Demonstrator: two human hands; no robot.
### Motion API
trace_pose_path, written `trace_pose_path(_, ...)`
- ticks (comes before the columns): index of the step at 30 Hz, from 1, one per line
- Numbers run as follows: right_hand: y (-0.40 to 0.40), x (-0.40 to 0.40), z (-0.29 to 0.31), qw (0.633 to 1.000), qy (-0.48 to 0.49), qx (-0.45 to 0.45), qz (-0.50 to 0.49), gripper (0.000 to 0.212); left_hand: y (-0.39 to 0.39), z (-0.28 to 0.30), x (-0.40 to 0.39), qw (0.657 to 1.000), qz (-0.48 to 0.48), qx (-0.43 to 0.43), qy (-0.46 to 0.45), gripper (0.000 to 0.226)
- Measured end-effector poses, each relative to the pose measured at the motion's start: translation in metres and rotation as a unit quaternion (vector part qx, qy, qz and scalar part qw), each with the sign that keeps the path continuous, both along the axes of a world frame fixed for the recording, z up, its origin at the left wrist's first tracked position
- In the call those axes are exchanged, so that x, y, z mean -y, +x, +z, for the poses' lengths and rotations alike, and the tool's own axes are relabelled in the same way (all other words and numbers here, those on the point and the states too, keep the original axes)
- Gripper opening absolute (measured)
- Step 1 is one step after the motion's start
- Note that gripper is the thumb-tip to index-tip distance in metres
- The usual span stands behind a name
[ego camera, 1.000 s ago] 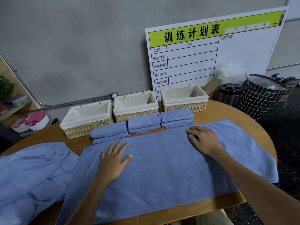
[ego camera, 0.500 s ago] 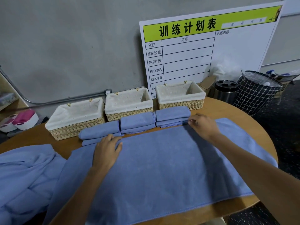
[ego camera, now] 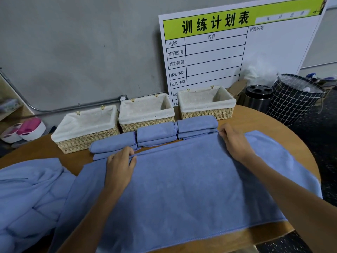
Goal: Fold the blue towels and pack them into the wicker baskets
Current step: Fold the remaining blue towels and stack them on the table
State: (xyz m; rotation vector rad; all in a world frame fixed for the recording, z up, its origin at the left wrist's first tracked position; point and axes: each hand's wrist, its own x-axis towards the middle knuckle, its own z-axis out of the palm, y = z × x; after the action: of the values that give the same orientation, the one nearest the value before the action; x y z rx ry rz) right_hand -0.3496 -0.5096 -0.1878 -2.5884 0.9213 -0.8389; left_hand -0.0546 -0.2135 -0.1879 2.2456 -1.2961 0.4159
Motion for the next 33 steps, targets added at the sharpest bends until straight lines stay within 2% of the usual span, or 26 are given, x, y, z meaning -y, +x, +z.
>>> trace_pose_path(4,0.003,0.003,-0.001,0.999,-0.050,-0.015,0.005,0.044,0.011,-0.001,-0.001,0.996,-0.049,-0.067,-0.011,0.013)
trace_pose_path(6,0.004,0.006,-0.001,0.997,-0.074,-0.037,0.002,0.052,0.023,-0.003,-0.002,0.995,-0.078,-0.063,-0.008,0.014)
trace_pose_path(11,0.012,0.016,-0.005,0.994,-0.099,-0.034,0.018,0.042,0.046,-0.004,-0.006,0.995,-0.096,-0.011,0.002,0.027)
trace_pose_path(20,0.018,0.024,0.003,0.995,-0.102,0.015,0.000,0.038,0.047,0.013,0.005,0.994,-0.014,0.107,0.012,0.038)
trace_pose_path(24,0.002,0.019,0.013,0.991,-0.131,0.003,0.029,0.037,0.038,0.028,0.001,0.992,0.000,0.123,-0.009,0.035)
trace_pose_path(28,-0.022,0.009,0.009,0.987,-0.144,-0.042,0.061,0.054,0.018,0.018,-0.016,0.990,-0.022,0.140,-0.015,0.036)
trace_pose_path(33,-0.039,-0.005,-0.006,0.985,-0.117,-0.053,0.113,0.042,0.010,-0.006,-0.031,0.994,-0.045,0.098,-0.013,0.056)
